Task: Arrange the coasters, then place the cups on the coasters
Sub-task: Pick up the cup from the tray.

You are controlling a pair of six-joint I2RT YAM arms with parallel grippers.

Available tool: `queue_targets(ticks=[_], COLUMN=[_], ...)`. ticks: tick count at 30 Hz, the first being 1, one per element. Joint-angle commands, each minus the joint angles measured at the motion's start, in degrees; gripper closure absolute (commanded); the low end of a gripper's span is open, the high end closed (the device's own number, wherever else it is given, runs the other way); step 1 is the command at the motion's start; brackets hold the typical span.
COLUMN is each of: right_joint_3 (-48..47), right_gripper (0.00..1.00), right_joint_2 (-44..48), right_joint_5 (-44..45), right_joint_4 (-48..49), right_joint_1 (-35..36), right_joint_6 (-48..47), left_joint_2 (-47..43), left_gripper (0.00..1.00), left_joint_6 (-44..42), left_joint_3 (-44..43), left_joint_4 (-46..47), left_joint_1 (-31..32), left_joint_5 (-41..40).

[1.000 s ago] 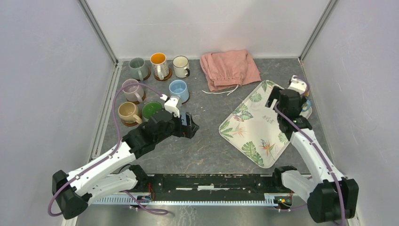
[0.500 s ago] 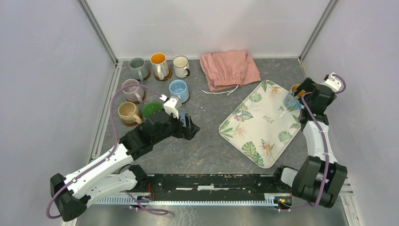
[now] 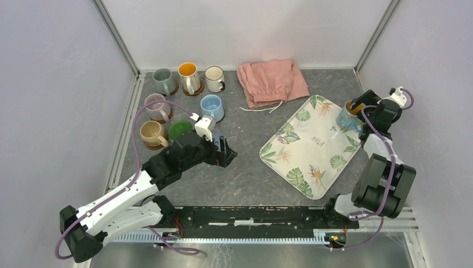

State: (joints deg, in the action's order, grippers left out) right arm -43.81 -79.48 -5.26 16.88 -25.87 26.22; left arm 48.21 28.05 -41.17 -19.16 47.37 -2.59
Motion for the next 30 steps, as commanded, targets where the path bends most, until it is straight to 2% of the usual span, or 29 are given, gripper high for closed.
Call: queue_targets(ticks=[1,14,30], right_joint_3=[-4.26,-2.88,1.49], right_gripper=[0.02,0.02,0.02], right_joint_2=[-3.12,-4.65,1.17], right_joint_5=[-4.56,-6.64,-2.57], right_joint_4=[4.59,2.41,-2.20], right_joint_1=[-0.30,0.47,11.75], right_joint_6=[1.95,3.68,1.60], left_joint_2=[-0.17,0.43,0.66], left_gripper=[0.00,0.00,0.00], left_joint_6=[-2.48,-2.39,-2.26], left_joint_3=[0.21,0.14,0.46], left_joint_4=[2.33,2.72,2.70], left_joint_1=[0.09,0.08,0.09], left_joint_5=[1.35,1.49,1.84])
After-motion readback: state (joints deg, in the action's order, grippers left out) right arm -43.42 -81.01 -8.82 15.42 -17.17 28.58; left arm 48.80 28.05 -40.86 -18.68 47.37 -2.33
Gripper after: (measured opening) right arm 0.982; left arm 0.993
